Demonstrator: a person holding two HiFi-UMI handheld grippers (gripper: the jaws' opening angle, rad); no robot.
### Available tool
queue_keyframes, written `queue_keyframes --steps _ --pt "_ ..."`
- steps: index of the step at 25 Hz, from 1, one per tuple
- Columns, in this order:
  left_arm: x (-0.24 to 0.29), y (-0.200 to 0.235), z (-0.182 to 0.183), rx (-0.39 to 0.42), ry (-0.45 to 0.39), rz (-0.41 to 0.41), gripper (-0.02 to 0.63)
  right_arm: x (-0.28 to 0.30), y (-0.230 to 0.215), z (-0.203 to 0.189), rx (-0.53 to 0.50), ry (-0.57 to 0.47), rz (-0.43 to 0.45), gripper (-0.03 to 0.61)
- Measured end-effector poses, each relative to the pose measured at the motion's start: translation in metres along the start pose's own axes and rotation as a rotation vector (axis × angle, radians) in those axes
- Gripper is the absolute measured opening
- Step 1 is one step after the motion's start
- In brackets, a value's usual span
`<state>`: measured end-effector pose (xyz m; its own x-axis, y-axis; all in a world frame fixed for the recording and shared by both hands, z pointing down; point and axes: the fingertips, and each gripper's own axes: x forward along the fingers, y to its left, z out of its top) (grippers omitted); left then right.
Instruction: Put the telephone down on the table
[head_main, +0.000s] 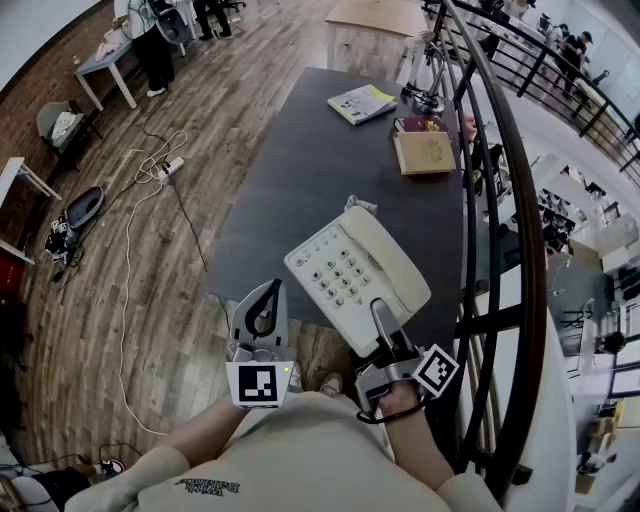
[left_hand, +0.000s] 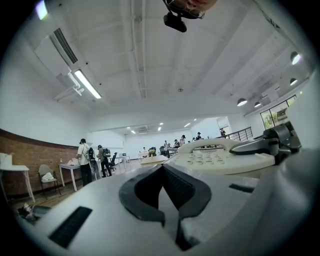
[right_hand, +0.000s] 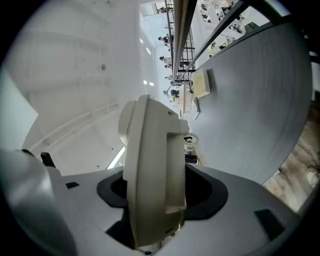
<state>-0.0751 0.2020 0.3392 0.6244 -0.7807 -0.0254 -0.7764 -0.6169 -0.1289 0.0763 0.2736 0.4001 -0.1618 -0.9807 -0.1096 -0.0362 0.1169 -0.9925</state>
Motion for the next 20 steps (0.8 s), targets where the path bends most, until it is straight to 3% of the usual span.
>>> queue_keyframes --steps 8,12,20 --pt "-0.001 -0.001 -0.002 0.019 0.01 -0.033 0.003 -0.011 0.001 -0.008 -0.022 -0.009 -0.003 0.267" --pt "-0.009 0.0 0.004 -0.04 -0.01 -0.023 0.003 -0.016 0.001 -0.009 -0.02 -0.01 -0.012 0.267" --pt "-0.019 0.001 -0.005 0.043 0.009 -0.023 0.003 -0.015 -0.01 -0.018 0.014 0.029 -0.026 0.267"
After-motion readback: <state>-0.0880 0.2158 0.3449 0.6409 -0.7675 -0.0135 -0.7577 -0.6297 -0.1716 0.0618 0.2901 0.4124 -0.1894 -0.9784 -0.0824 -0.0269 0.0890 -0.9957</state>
